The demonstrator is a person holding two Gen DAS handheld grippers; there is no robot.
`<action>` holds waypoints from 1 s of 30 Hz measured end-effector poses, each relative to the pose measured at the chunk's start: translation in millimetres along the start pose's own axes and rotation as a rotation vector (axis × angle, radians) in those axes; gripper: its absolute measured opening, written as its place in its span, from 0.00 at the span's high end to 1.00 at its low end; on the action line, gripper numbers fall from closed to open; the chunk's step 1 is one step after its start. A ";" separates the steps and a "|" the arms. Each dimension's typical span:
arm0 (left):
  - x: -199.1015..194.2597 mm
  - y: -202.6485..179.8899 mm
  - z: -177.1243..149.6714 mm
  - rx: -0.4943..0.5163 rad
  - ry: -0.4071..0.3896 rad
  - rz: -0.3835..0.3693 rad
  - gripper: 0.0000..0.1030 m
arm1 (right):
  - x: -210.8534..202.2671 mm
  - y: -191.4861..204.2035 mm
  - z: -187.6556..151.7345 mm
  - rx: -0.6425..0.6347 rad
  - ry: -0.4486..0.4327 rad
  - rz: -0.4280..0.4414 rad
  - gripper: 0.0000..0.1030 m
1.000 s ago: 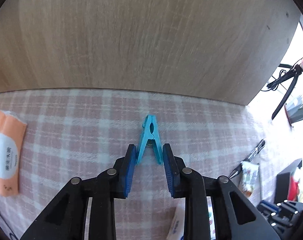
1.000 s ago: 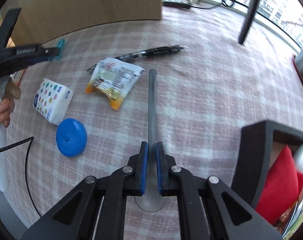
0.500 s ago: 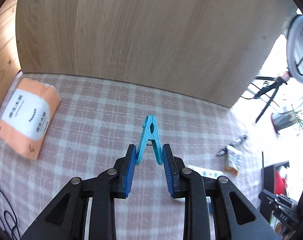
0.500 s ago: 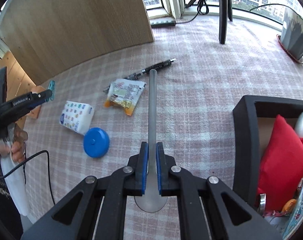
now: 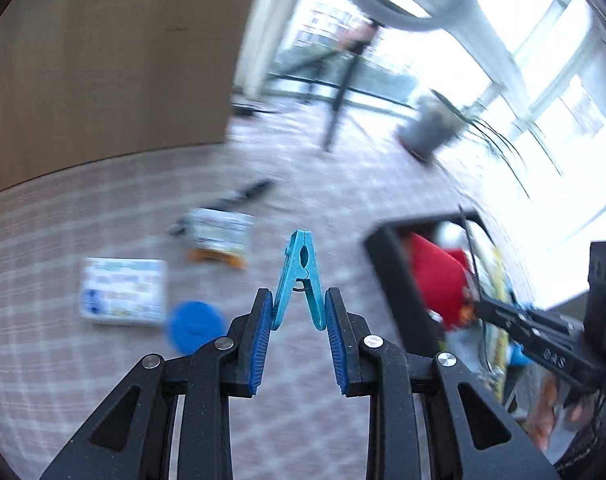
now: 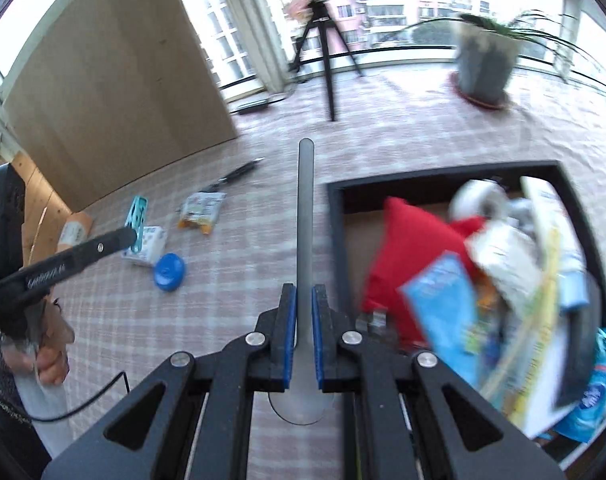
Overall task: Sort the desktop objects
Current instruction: 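Carry teal clothespin and grey spoon into the black tray and open both tools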
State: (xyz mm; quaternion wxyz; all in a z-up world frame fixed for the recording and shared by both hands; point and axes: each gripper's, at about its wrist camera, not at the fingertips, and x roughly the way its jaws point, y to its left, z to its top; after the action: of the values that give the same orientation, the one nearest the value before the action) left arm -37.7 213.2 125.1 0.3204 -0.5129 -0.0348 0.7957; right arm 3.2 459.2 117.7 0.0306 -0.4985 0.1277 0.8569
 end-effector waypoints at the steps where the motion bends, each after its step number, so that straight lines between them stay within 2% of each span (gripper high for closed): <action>1: 21.8 -24.1 8.5 0.028 0.016 -0.027 0.75 | -4.4 -11.2 -2.2 0.015 -0.002 -0.019 0.92; 3: 52.5 -68.6 20.9 0.074 0.048 -0.079 0.75 | -16.1 -35.3 -7.1 0.053 -0.017 -0.061 0.92; 6: 76.2 -122.1 19.1 0.166 0.088 -0.124 0.75 | -30.4 -68.2 -12.5 0.116 -0.033 -0.108 0.92; 13: 78.6 -213.8 -12.4 0.318 0.160 -0.212 0.75 | -46.4 -117.4 -22.5 0.205 -0.052 -0.173 0.92; 17: 89.1 -246.3 -23.7 0.385 0.180 -0.219 0.75 | -48.6 -132.5 -22.3 0.230 -0.057 -0.185 0.92; 22: 95.1 -263.2 -32.9 0.413 0.213 -0.238 0.75 | -47.2 -137.3 -24.6 0.220 -0.049 -0.194 0.92; 23: 95.3 -263.9 -33.4 0.419 0.217 -0.234 0.74 | -46.5 -137.0 -24.9 0.214 -0.045 -0.177 0.92; 24: 95.2 -264.0 -33.8 0.420 0.223 -0.229 0.70 | -45.1 -135.6 -24.5 0.205 -0.040 -0.166 0.92; 25: 96.5 -262.5 -33.5 0.414 0.227 -0.220 0.60 | -44.0 -133.3 -24.2 0.203 -0.034 -0.177 0.87; 26: 96.1 -259.7 -31.9 0.400 0.226 -0.207 0.56 | -43.6 -131.8 -23.2 0.202 -0.034 -0.190 0.82; 28: 92.3 -251.2 -28.4 0.379 0.208 -0.193 0.55 | -45.2 -127.9 -21.6 0.210 -0.049 -0.184 0.53; 30: 88.5 -239.3 -23.6 0.364 0.195 -0.171 0.54 | -47.3 -123.6 -17.3 0.211 -0.059 -0.176 0.50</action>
State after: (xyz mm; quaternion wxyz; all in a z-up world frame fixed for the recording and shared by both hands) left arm 71.8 444.6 135.6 0.4757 -0.5163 0.0971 0.7054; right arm 63.8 577.8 127.1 0.1617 -0.4765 0.1721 0.8469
